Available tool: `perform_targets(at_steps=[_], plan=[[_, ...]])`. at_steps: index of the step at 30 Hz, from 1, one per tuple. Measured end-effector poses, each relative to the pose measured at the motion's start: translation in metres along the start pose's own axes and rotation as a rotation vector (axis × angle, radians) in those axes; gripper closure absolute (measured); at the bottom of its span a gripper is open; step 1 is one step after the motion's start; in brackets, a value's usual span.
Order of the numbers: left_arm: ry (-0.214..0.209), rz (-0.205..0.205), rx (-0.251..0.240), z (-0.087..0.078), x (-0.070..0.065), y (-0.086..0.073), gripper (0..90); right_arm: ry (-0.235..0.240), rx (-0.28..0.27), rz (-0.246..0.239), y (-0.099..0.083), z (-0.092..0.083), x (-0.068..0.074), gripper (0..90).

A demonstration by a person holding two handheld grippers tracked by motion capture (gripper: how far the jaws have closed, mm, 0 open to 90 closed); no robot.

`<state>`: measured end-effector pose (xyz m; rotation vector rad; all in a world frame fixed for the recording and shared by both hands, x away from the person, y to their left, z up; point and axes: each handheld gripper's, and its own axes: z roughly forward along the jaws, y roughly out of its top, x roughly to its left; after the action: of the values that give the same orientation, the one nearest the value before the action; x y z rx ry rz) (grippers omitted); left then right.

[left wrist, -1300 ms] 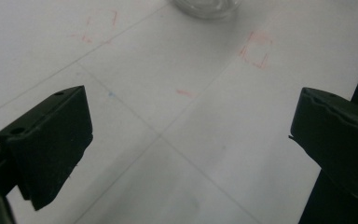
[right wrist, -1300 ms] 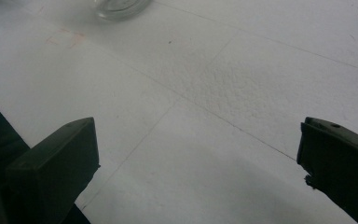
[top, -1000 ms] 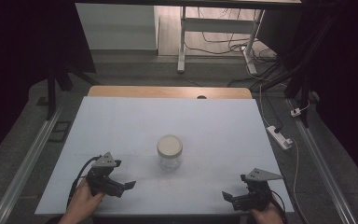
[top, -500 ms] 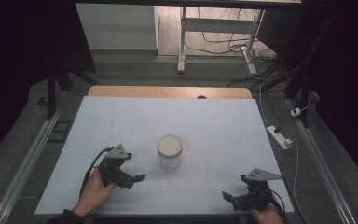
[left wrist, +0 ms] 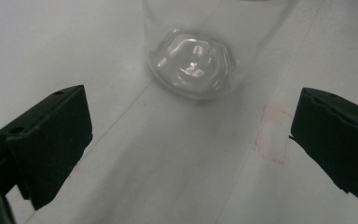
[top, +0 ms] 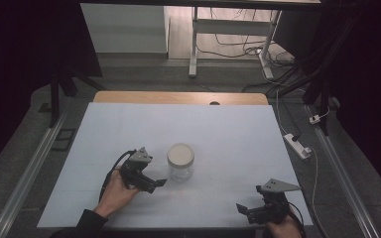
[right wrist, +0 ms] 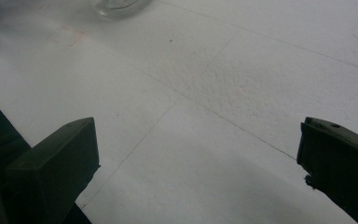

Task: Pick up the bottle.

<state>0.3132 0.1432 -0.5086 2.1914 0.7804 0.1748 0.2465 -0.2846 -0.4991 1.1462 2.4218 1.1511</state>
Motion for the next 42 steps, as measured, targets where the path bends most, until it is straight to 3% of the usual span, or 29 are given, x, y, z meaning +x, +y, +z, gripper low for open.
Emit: perform_targets(at_steps=[10,19,23,32,42], plan=[[-0.009,0.066,-0.011,0.024,0.0,0.017,0.0,0.002,0.001,0.001,0.0,0.0,0.0,0.0],[-0.048,0.088,-0.042,0.043,0.002,0.029,0.0,0.005,0.004,0.002,0.0,0.0,0.0,0.0],[-0.041,0.112,-0.046,0.05,-0.001,0.033,0.0,0.007,0.003,0.0,0.0,0.0,-0.001,0.0],[-0.039,0.114,-0.039,0.055,-0.003,0.042,0.0,0.011,0.006,0.003,0.0,0.001,-0.001,0.0],[-0.027,0.158,-0.064,0.054,-0.007,0.042,6.7,0.01,0.007,0.002,0.0,0.001,-0.001,0.0]])
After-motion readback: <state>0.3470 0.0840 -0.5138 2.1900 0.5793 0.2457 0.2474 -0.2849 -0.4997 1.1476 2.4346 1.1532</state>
